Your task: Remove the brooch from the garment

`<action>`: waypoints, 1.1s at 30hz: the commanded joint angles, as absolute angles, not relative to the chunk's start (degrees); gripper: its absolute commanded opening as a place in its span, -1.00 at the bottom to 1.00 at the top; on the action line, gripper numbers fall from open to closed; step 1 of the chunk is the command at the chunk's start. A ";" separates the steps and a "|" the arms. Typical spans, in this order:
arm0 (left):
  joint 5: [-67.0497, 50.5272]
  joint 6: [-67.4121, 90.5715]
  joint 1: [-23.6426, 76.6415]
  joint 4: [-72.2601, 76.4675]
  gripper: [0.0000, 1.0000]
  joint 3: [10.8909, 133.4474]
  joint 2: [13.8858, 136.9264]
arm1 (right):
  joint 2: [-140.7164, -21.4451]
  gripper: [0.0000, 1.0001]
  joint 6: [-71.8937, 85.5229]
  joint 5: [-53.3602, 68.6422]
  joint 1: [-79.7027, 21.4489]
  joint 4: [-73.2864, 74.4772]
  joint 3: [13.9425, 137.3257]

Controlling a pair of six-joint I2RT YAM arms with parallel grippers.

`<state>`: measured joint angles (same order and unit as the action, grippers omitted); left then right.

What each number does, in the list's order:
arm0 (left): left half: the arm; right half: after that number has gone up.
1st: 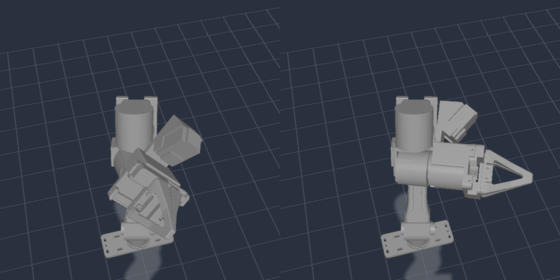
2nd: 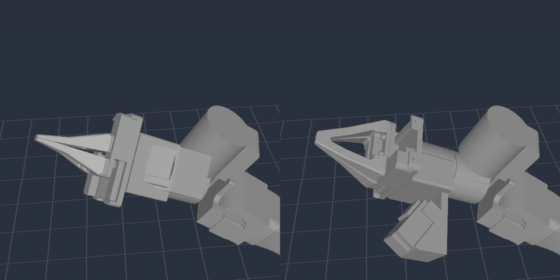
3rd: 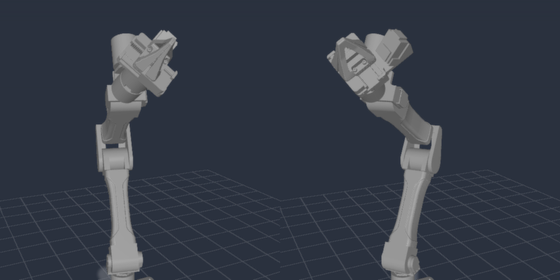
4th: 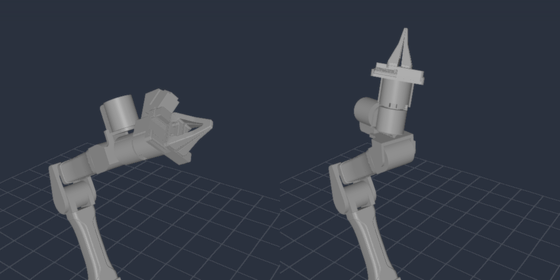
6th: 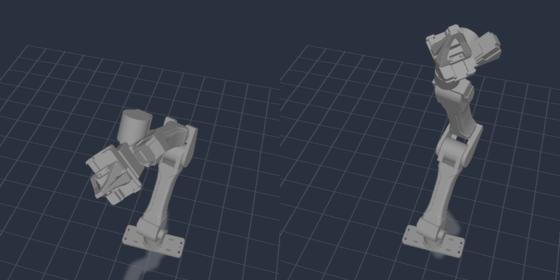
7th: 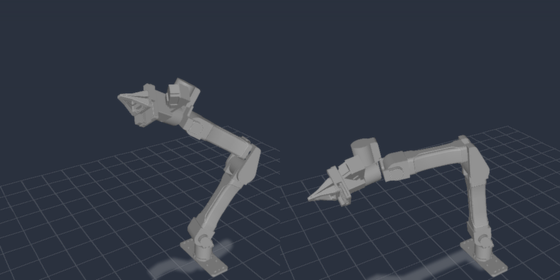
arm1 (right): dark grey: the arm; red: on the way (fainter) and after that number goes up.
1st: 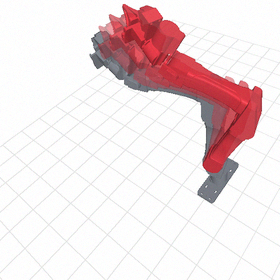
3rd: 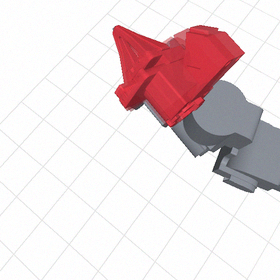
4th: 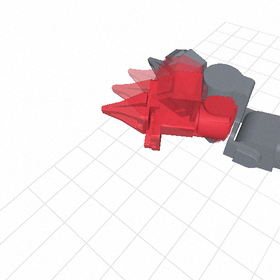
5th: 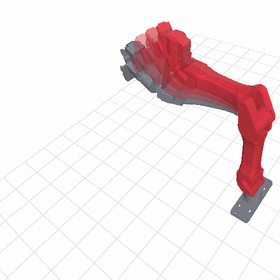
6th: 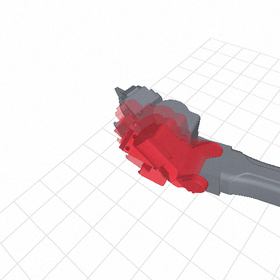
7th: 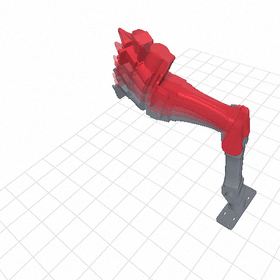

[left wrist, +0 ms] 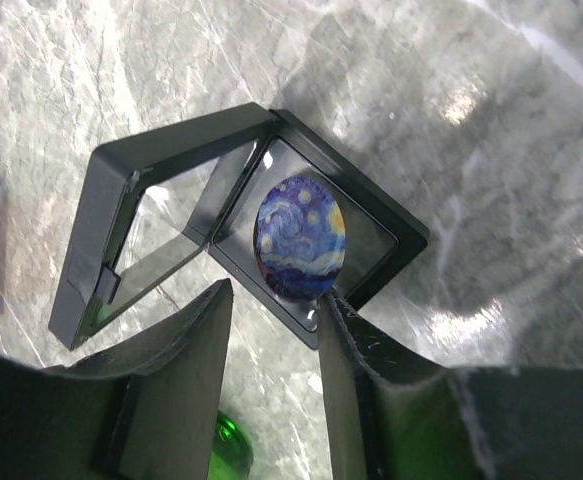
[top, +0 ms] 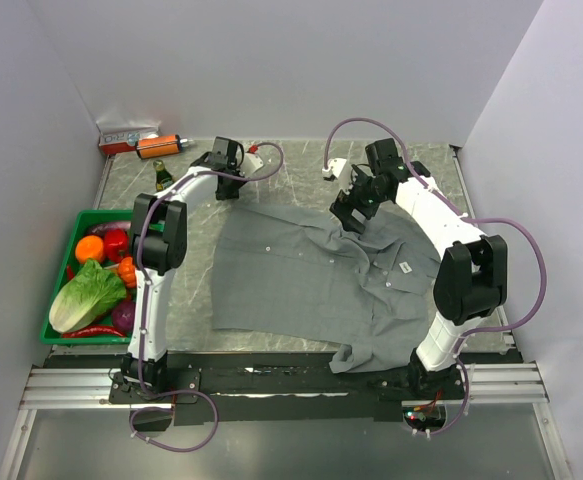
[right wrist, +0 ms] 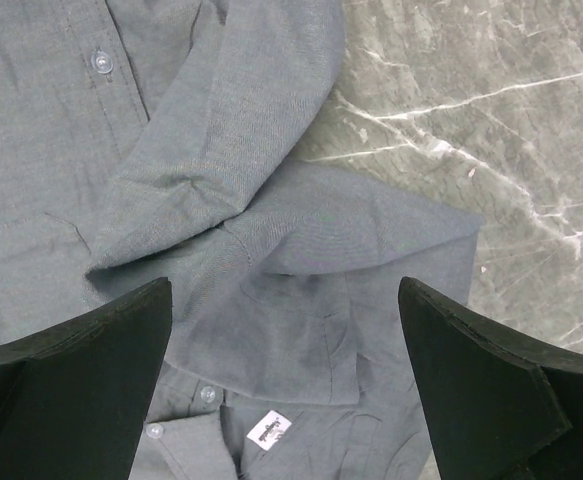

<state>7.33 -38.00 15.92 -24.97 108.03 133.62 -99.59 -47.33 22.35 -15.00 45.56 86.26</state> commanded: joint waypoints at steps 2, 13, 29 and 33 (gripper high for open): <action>5.45 -36.48 15.64 -28.47 -0.08 110.83 128.76 | -99.05 0.99 -46.23 23.55 -15.29 43.86 88.51; 3.34 -35.77 15.56 -31.99 -0.08 112.32 127.79 | -99.05 0.99 -46.14 23.99 -15.29 43.77 88.68; -33.48 -26.47 14.94 -40.61 0.23 113.47 113.04 | -99.75 1.00 -31.58 26.30 -12.84 43.08 100.88; -34.02 -21.02 14.77 -34.99 0.42 112.24 106.89 | -101.68 0.99 -19.73 19.56 -11.16 38.68 109.84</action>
<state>-27.51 -28.34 15.07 -41.47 111.02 115.68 -100.64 -33.61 25.91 -13.50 44.80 101.23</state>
